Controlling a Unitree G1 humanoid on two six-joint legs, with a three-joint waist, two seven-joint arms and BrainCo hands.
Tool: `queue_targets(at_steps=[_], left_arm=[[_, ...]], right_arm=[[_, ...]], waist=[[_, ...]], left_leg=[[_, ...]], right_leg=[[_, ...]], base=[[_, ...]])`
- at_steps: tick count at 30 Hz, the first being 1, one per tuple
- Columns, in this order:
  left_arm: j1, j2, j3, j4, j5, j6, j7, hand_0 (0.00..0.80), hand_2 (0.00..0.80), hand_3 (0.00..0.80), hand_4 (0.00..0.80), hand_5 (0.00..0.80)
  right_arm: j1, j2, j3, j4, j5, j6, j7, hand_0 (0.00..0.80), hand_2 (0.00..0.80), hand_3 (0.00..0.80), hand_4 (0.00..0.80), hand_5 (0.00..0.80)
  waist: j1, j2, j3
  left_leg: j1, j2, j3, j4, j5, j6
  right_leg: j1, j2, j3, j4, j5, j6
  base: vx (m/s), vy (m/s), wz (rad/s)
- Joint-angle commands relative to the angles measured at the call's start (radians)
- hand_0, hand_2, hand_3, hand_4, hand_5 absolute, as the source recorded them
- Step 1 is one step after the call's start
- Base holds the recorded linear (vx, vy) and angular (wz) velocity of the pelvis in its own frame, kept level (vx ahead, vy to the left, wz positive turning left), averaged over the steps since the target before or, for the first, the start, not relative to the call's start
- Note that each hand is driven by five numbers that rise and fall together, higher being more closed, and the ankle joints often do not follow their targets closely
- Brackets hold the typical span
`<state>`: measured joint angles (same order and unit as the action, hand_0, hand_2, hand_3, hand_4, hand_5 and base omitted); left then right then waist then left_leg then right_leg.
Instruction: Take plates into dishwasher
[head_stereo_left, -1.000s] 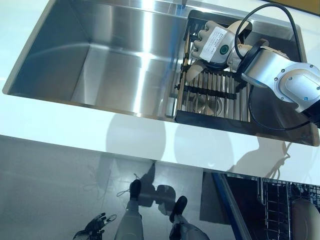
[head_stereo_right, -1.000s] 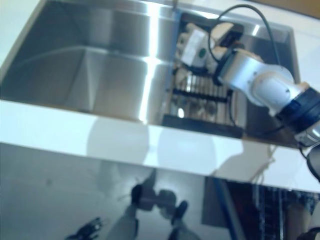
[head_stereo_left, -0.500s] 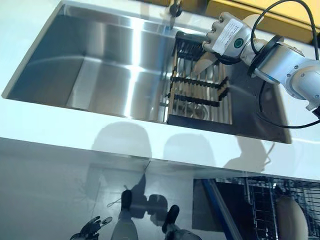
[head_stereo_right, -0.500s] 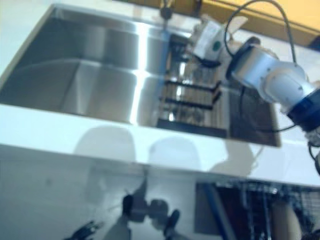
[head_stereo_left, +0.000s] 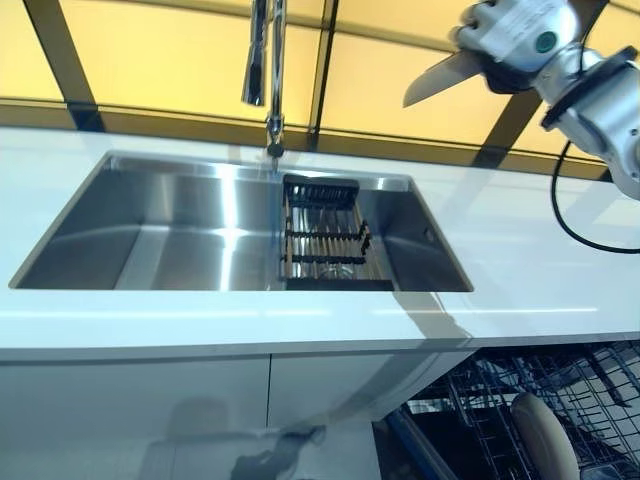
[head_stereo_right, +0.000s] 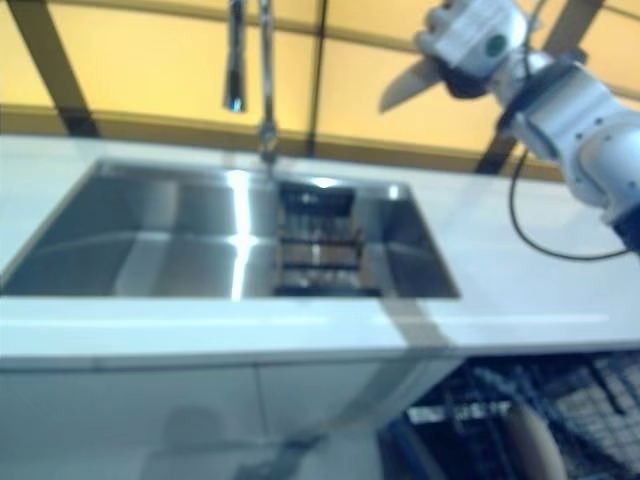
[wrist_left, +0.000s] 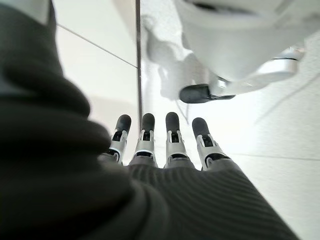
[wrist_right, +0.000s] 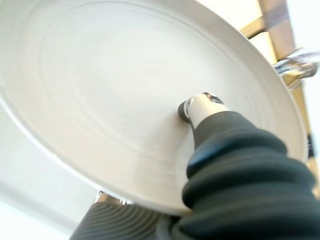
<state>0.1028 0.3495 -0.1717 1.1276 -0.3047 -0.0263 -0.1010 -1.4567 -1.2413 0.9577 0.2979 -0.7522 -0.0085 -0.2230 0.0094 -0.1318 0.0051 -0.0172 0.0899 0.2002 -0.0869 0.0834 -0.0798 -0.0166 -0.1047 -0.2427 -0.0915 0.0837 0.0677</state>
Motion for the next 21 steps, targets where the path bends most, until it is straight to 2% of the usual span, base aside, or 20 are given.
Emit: queue_targets(at_steps=[1,8,15,21], left_arm=[[-0.066,0.011,-0.025,0.064,0.047,-0.007,-0.039,0.0,0.0,0.0,0.0,0.0],[-0.056,0.018,-0.042,0.062,0.077,0.003,-0.073,0.0,0.0,0.0,0.0,0.0],[-0.065,0.02,-0.04,0.08,0.084,0.017,-0.093,0.0,0.0,0.0,0.0,0.0],[-0.068,0.012,-0.037,0.089,0.083,0.015,-0.098,0.0,0.0,0.0,0.0,0.0]], right_arm=[[-0.016,-0.102,-0.071,0.102,0.13,0.109,-0.033,0.8,0.8,0.8,0.8,0.8],[0.179,-0.183,-0.252,0.177,0.327,0.147,-0.026,0.8,0.8,0.8,0.8,0.8],[0.458,-0.215,-0.497,0.292,0.454,0.094,-0.007,0.8,0.8,0.8,0.8,0.8],[0.658,-0.229,-0.682,0.331,0.585,0.086,0.033,0.8,0.8,0.8,0.8,0.8]], waist=[[0.001,0.006,-0.013],[-0.047,0.026,-0.022],[-0.101,0.04,-0.023],[-0.143,0.046,-0.021]], left_leg=[[0.09,-0.02,0.04,0.0,-0.136,0.036],[0.134,-0.014,0.082,0.0,-0.152,0.04],[0.161,-0.002,0.129,0.0,-0.157,0.038],[0.177,0.009,0.151,0.0,-0.167,0.031]], right_leg=[[0.053,0.018,0.016,0.004,-0.068,0.077],[0.067,0.028,0.071,0.004,-0.067,0.079],[0.068,0.04,0.118,0.004,-0.063,0.073],[0.069,0.051,0.147,0.004,-0.064,0.073]], base=[[0.045,-0.037,-0.35],[0.038,-0.045,-0.25],[0.02,-0.054,-0.24],[0.034,-0.045,-0.14]])
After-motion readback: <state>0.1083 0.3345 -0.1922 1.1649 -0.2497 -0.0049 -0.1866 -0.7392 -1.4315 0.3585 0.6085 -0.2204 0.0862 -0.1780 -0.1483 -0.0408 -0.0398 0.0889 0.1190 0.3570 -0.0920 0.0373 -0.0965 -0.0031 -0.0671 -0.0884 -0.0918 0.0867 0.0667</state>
